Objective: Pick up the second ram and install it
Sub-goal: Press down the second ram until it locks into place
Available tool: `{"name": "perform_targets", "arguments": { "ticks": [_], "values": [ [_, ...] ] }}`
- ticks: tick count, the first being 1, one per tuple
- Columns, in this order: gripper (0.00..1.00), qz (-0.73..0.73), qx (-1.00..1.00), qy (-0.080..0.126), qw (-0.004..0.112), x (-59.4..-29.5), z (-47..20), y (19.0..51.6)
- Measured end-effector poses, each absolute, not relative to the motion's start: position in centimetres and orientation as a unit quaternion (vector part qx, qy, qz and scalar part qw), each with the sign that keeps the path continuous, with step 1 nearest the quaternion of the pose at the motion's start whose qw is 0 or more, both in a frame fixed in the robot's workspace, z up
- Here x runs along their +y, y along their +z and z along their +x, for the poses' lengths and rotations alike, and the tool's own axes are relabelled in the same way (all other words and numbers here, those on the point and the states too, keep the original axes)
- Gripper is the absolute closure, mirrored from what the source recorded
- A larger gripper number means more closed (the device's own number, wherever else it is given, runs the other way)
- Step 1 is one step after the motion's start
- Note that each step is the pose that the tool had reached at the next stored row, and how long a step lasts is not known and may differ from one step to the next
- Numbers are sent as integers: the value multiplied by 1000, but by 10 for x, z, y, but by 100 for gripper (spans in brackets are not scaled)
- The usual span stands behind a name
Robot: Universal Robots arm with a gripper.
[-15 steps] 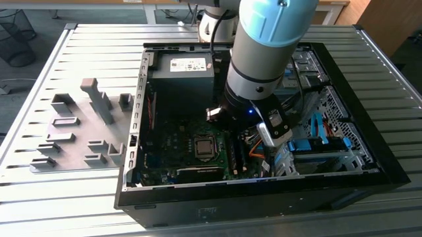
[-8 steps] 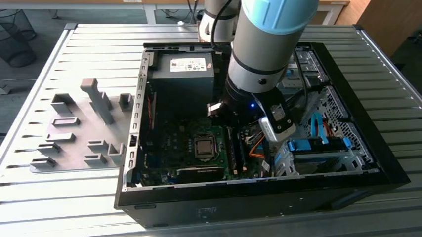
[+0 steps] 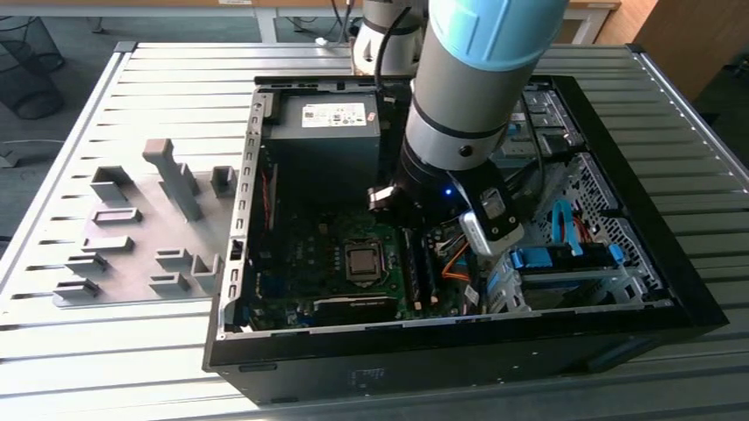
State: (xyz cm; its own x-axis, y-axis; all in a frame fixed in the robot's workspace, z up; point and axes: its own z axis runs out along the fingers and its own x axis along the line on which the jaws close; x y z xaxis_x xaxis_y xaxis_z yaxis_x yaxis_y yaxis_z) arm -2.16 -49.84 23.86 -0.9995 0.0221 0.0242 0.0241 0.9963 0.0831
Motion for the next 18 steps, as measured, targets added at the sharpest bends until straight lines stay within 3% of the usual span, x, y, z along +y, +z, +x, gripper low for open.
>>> {"name": "perform_targets", "arguments": {
  "ticks": [18],
  "values": [
    [90, -12, -999, -41, 13, -499, -22, 218]
  ]
}}
